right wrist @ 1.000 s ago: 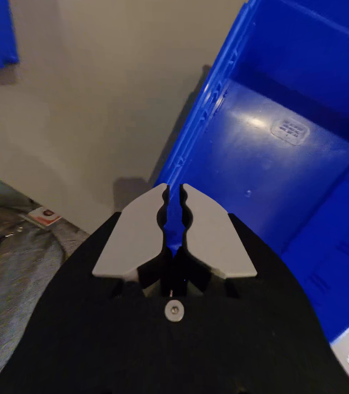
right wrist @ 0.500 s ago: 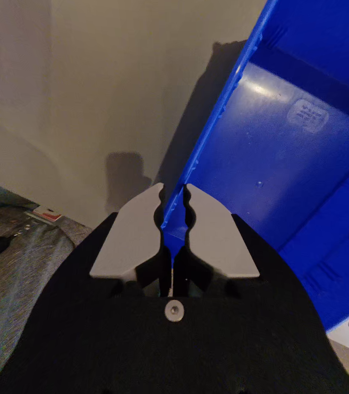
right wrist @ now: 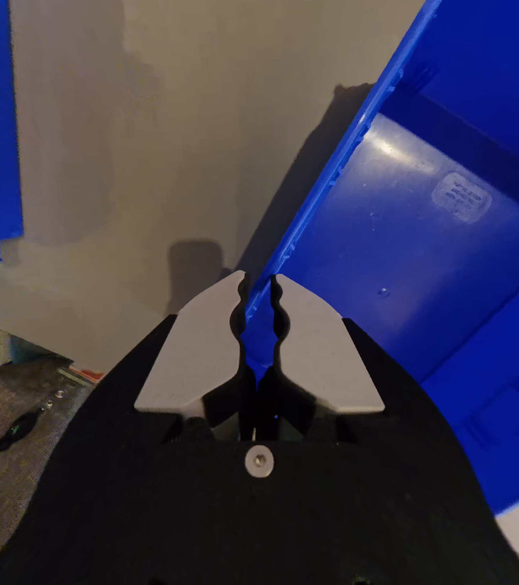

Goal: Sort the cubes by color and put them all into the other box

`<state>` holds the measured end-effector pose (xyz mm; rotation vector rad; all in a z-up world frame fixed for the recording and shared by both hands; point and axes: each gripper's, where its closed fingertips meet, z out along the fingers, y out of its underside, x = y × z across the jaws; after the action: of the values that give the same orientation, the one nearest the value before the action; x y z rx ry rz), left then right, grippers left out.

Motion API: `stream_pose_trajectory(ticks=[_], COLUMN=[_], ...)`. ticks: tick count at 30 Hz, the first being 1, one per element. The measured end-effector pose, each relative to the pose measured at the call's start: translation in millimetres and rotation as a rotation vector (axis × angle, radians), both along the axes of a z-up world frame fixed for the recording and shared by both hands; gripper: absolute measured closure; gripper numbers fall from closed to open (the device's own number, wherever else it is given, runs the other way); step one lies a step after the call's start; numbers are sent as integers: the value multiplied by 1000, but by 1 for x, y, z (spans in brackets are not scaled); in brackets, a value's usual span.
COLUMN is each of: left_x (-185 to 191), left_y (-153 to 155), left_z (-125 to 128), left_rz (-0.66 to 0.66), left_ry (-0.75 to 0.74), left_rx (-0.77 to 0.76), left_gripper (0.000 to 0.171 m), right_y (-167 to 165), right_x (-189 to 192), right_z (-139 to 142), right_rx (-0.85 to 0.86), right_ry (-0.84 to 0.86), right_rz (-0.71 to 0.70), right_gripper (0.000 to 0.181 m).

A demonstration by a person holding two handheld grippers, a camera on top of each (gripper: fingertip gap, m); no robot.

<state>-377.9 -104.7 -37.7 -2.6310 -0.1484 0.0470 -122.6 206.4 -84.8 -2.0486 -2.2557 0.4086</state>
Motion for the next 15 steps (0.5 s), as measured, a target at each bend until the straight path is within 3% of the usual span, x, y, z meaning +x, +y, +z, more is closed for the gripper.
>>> stream_pose_trajectory(ticks=[3,9,13,15], left_x=[35,130,174,199], left_y=[-20,-76,-115,-133], left_z=[20,26,30,25], left_rz=[72,330,573,708], left_ry=[24,-38,148,255], left_rx=[66,256,466,554], left_gripper=[114,116,110,96], right_y=[-9,-18,-21,-24], right_x=[-23,-58,-65,-63], right_z=[0,1,8,21], right_rx=[-22,-44,-97,-109], right_ry=[4,36,109,211], right_rz=[7,14,29,39], right_gripper=[167,166,158,157])
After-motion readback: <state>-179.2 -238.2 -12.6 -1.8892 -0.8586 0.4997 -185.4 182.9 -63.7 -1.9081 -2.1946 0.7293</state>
